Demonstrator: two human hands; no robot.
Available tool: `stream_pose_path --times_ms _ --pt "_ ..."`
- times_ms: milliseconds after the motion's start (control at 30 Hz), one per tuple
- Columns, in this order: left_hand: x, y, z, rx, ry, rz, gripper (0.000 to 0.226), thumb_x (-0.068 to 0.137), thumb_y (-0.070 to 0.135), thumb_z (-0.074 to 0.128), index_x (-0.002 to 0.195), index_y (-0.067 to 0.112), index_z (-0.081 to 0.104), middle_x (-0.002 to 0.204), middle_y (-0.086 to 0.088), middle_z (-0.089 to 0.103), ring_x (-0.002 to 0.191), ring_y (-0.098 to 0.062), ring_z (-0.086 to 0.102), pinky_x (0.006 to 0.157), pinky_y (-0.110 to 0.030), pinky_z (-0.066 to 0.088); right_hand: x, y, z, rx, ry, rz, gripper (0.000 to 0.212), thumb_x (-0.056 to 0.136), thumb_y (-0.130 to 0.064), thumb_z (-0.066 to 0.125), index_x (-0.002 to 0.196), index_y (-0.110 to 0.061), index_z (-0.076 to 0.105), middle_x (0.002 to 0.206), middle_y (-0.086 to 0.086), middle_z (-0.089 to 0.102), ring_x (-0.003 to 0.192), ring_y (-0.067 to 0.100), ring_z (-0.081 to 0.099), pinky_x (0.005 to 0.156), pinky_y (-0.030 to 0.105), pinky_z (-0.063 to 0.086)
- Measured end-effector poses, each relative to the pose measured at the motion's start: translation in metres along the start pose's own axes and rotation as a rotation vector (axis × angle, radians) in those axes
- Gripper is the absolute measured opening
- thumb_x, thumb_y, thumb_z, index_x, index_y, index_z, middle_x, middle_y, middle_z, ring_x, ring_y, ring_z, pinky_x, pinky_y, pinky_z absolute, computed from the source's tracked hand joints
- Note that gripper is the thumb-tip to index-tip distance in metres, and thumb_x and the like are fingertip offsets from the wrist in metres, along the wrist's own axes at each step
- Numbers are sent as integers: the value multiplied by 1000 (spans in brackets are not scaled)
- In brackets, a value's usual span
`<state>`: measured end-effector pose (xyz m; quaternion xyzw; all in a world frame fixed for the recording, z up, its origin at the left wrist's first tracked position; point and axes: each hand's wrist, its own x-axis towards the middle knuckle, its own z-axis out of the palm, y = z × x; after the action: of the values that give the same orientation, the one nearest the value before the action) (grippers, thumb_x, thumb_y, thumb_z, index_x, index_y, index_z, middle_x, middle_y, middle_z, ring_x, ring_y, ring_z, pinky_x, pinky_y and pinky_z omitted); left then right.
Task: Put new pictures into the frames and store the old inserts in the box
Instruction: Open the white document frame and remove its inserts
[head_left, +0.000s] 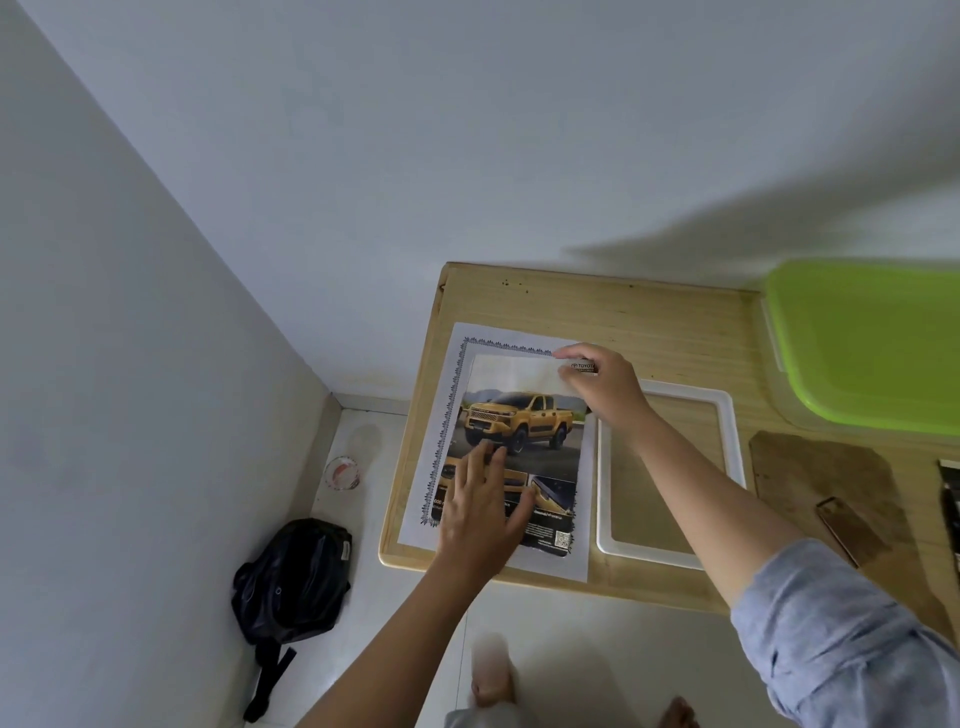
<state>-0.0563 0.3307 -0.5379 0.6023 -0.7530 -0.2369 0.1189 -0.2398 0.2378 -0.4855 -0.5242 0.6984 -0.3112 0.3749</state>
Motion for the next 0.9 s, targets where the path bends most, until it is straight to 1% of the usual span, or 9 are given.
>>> stream_pose_path --times_ms 67,133,200,367,500,567,633,733,900 --pt "4 12 -11 -79 -10 73 72 83 65 19 139 21 32 142 2 30 132 -12 26 105 -40 38 -1 -6 -6 46 34 -19 24 89 -10 54 111 -15 64 121 1 61 114 16 54 88 20 41" --pt "8 23 -18 -126 -12 148 71 84 65 22 141 25 31 143 3 30 133 -11 25 105 -39 35 -1 -12 -13 74 90 -17 24 89 -11 55 111 -12 64 119 3 62 113 15 53 94 25 41" --pt "11 33 -24 -133 5 207 68 85 64 27 142 27 31 143 3 31 133 -11 28 103 -37 36 -4 -17 -22 99 144 -8 25 88 -12 56 112 -10 65 118 5 63 110 16 55 94 27 43" --pt "15 58 -30 -116 60 333 56 90 51 32 139 24 39 141 -1 41 129 -16 40 91 -35 48 -16 -28 -51 131 249 -20 26 87 -10 55 112 -8 63 115 5 63 104 12 54 88 23 41" --pt "13 72 -31 -133 132 414 41 94 30 40 132 18 49 130 -3 54 107 -19 60 69 -30 55 -28 -25 -72 212 334 46 22 85 -8 54 105 -11 65 106 6 63 98 20 59 80 35 54" --pt "12 77 -32 -132 157 450 39 92 27 39 127 17 53 123 -1 59 93 -19 66 58 -27 56 -36 -24 -82 257 367 77 21 85 -8 54 102 -12 64 103 9 63 93 26 62 73 40 57" --pt "12 84 -36 -156 161 456 42 91 31 33 125 18 54 120 0 62 86 -18 67 54 -30 57 -43 -25 -90 325 367 88 18 87 -8 52 102 -12 62 105 13 62 86 26 64 60 34 58" --pt "14 96 -43 -218 213 478 37 93 27 34 122 16 54 114 -1 64 78 -17 67 55 -34 57 -55 -33 -101 450 354 73 20 89 -9 53 109 -14 57 103 12 59 80 21 65 51 26 56" --pt "15 120 -63 -452 260 431 31 96 17 42 124 13 56 114 -3 64 95 -14 62 76 -31 56 -69 -47 -110 480 429 -16 41 90 -17 56 130 -17 46 108 9 55 91 19 61 58 26 58"
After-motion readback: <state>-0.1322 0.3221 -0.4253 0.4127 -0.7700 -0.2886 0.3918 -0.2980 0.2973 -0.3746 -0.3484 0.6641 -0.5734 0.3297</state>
